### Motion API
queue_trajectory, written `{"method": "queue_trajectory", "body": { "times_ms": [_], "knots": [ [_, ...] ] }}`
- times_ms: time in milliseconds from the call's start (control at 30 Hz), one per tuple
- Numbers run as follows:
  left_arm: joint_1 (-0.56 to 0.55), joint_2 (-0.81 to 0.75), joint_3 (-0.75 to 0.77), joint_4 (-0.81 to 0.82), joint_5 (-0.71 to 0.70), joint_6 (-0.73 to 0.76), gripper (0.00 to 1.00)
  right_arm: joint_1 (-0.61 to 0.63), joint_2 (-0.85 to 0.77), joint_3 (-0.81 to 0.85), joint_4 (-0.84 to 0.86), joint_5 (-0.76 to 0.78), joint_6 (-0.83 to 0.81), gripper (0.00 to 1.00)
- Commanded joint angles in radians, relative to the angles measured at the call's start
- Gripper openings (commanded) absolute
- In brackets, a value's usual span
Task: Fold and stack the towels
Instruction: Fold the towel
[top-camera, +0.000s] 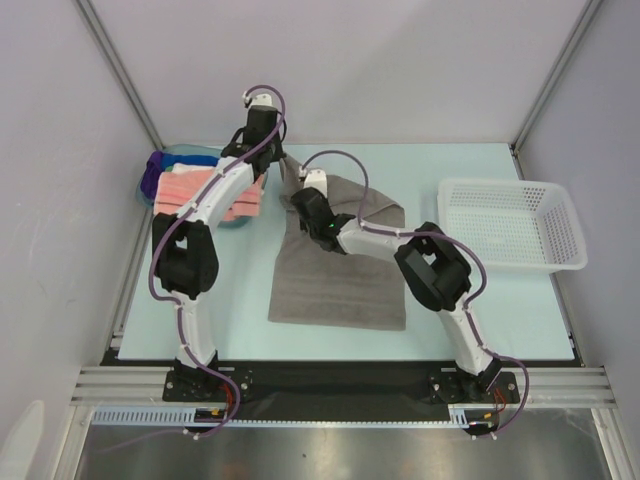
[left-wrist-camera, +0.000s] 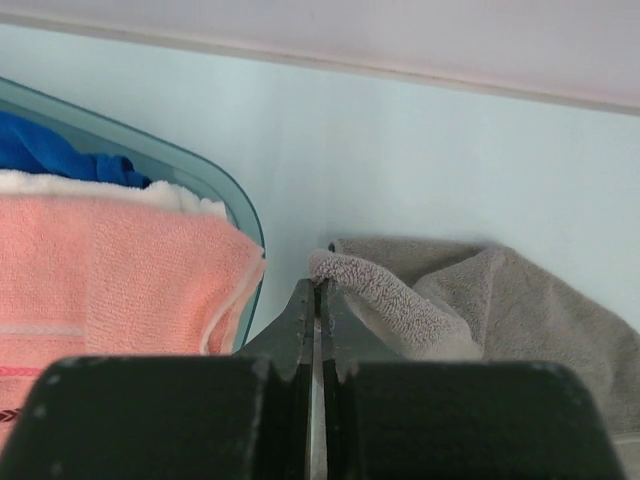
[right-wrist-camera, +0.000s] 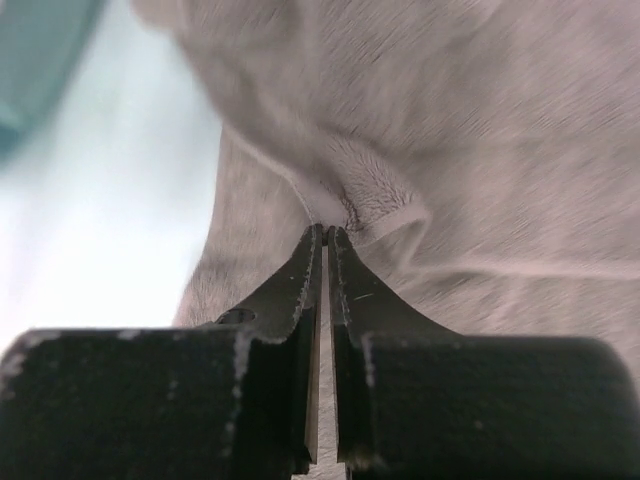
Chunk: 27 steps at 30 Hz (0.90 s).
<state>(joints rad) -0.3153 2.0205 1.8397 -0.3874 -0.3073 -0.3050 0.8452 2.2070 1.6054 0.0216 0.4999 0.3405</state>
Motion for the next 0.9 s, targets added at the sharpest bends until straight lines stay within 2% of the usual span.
{"method": "queue_trajectory", "body": {
  "times_ms": [0,367,700,867],
  "knots": [
    [0.007,0.003,0.059,0.054,-0.003,0.010,0.00,-0.046,-0.101,-0.019,0.077,-0.029,0.031,0.00],
    [0.008,-0.003,0.046,0.172,0.028,0.020,0.00,-0.215,-0.214,-0.050,0.072,-0.107,0.013,0.00],
    [0.008,0.009,0.085,0.300,0.065,0.064,0.00,-0.348,-0.225,0.093,0.046,-0.162,-0.067,0.00],
    [0.008,0.047,0.186,0.297,0.068,0.078,0.00,-0.391,-0.219,0.164,0.040,-0.185,-0.089,0.00]
  ]
}}
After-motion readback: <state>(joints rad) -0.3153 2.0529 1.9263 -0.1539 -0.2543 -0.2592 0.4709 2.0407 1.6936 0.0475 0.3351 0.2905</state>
